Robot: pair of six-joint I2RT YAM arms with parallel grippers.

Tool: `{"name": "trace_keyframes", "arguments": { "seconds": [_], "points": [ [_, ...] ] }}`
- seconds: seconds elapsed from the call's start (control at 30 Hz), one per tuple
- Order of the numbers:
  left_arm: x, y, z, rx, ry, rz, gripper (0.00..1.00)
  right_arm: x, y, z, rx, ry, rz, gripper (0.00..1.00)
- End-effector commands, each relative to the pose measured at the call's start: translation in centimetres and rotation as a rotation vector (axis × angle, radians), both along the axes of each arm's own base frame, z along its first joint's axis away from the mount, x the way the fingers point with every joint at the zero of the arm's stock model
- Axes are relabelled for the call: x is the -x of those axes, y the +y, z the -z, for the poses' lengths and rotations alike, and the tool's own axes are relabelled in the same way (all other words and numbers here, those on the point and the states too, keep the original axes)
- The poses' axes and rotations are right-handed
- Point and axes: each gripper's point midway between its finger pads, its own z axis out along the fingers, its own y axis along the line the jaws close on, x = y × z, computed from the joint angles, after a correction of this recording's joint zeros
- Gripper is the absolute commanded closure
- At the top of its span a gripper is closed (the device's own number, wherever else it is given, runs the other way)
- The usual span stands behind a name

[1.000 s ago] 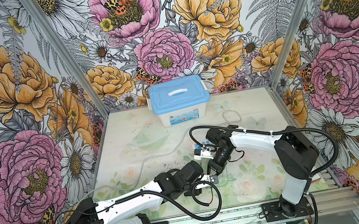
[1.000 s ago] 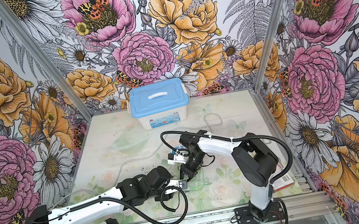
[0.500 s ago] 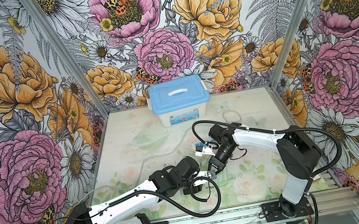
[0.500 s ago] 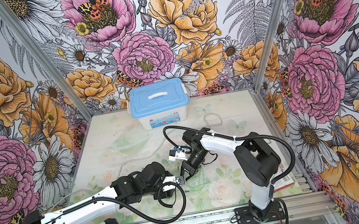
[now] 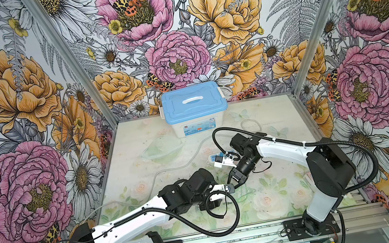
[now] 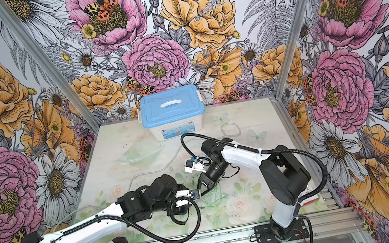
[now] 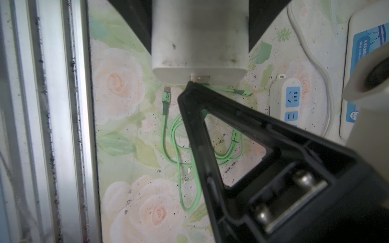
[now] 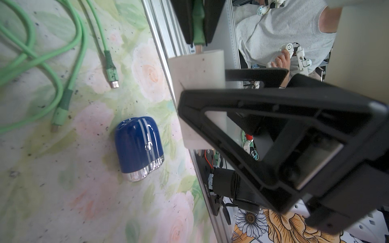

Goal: Charge the electric shaver
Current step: Insert the charging cable into the plug, then insert the plug into the socket.

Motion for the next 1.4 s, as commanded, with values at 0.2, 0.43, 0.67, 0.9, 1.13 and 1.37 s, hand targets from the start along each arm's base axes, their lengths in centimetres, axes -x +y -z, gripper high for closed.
{"name": "trace_keyframes", "arguments": {
  "seconds": [0.2, 0.43, 0.67, 0.9, 1.13, 1.37],
  "points": [
    [3.4, -8.9, -14.6, 0.607, -0.073, 0.305, 1.00, -6.1, 4.7, 0.0, -0.147, -0.323, -0.026, 1.00],
    [2.9, -9.7, -15.1, 0.644, -0.096, 0.292, 1.00, -6.5, 5.4, 0.2, -0.156, -0.327, -0.013, 1.00],
    [1.4, -10.1, -14.4, 0.668, -0.117, 0.218, 1.00, -7.4, 5.3, 0.8, -0.146, -0.356, 0.063, 1.00],
    [-1.6, -7.4, -10.4, 0.607, -0.071, 0.031, 1.00, -8.5, 1.7, 1.3, -0.075, -0.366, 0.208, 1.00],
    [-4.5, -3.3, -6.8, 0.520, -0.048, -0.186, 1.00, -10.2, -3.0, 0.7, 0.026, -0.439, 0.399, 0.72],
    [-6.2, -0.7, -4.0, 0.451, -0.039, -0.330, 1.00, -11.8, -8.0, -5.0, -0.004, -0.572, 0.617, 0.52]
  ]
}}
